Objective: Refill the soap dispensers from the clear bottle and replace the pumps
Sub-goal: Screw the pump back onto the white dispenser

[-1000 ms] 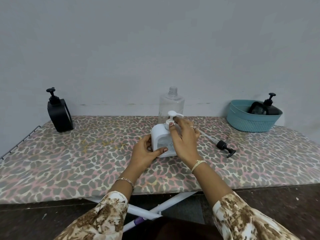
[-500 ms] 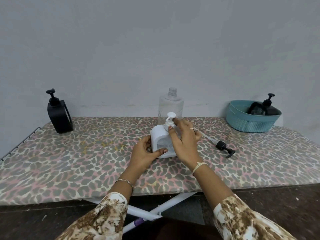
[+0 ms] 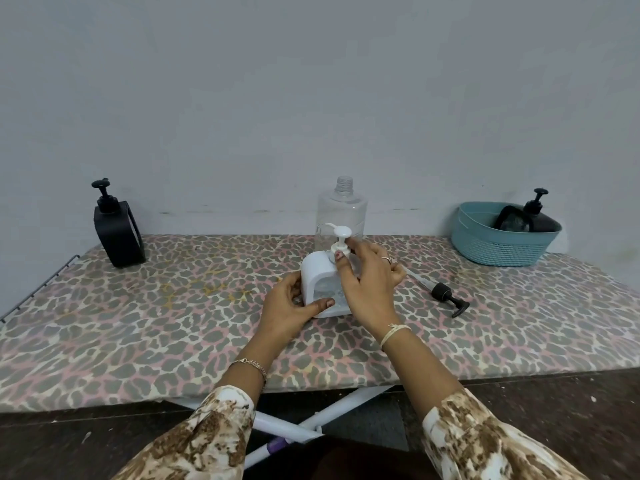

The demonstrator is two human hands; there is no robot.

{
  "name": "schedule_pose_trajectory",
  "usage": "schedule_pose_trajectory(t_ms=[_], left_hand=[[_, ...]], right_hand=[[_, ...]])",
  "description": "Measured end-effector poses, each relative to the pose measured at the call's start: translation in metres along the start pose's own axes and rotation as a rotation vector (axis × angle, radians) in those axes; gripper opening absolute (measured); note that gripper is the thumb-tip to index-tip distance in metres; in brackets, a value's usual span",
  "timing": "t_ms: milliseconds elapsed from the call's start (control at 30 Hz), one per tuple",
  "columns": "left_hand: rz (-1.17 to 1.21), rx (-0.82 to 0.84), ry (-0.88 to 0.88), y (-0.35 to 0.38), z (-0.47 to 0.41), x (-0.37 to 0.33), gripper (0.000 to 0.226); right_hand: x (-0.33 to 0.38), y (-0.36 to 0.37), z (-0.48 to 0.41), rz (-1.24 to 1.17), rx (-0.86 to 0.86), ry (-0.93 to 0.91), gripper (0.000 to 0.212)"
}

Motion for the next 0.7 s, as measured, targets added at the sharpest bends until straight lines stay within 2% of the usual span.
schedule_pose_trajectory(t_ms=[200, 300, 400, 467, 700], left_hand=[[0.0, -0.005, -0.004, -0.001, 0.001, -0.001, 0.059], [0.008, -0.005, -0.005, -0.001, 0.002, -0.004, 0.057], [0.013, 0.001, -0.009, -0.001, 0.002, -0.004, 0.056], [0.01, -0.002, -0.01, -0.001, 0.002, -0.004, 0.058], [-0.002, -0.033, -0.017, -0.001, 0.001, 0.0, 0.059]], right_hand=[[0.004, -0.01, -0.005, 0.035, -0.155, 0.084, 0.023], [0.003, -0.009, -0.006, 0.015, -0.111, 0.074, 0.025], [-0.001, -0.005, -0.006, -0.026, 0.033, 0.053, 0.032], [-0.003, -0.005, -0.007, -0.003, 0.068, 0.053, 0.033], [0.007, -0.013, -0.005, 0.154, -0.154, 0.076, 0.028]])
Point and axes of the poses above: each hand's wrist, its own z-axis away from the middle knuckle, its own y-axis out of the palm, x = y × z, the point moved 7 cm from there along -z, towards the middle knuckle, and after that the axes turned 14 degrees about -z, right-handed, at the moved point
